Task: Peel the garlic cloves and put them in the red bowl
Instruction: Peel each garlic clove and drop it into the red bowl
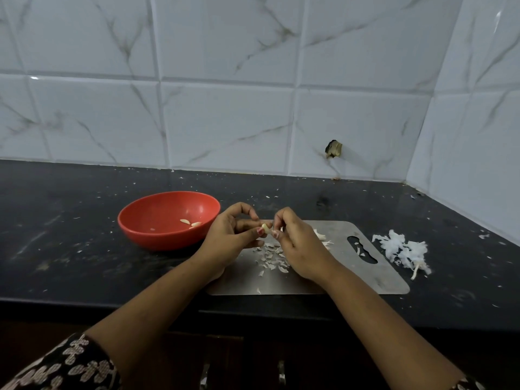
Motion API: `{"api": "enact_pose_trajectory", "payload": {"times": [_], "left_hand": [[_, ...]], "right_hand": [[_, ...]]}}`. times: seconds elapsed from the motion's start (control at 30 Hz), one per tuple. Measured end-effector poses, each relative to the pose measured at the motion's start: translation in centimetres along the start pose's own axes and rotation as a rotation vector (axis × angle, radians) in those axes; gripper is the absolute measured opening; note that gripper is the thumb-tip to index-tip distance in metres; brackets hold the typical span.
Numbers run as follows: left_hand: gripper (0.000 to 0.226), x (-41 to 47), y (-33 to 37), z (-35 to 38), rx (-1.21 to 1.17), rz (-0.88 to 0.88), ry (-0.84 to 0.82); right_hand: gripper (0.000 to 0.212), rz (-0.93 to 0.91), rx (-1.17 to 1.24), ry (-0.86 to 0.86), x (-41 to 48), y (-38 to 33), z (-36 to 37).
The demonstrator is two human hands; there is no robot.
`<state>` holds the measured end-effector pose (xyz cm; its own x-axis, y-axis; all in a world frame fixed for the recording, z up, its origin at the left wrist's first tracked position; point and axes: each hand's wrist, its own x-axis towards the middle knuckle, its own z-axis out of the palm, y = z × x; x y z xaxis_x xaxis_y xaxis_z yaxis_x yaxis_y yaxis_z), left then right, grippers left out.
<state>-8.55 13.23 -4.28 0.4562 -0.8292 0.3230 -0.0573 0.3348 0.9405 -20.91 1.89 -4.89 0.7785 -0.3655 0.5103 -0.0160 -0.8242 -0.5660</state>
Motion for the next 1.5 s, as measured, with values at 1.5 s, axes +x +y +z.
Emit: {"api": "enact_pose_trajectory", "payload": {"times": [1.5], "left_hand": [[0.030,0.1,-0.3,-0.1,0.338,0.206,0.251]], "right_hand": [[0.017,0.131,0.061,0.009,0.0,-0.5,-0.4]]}}
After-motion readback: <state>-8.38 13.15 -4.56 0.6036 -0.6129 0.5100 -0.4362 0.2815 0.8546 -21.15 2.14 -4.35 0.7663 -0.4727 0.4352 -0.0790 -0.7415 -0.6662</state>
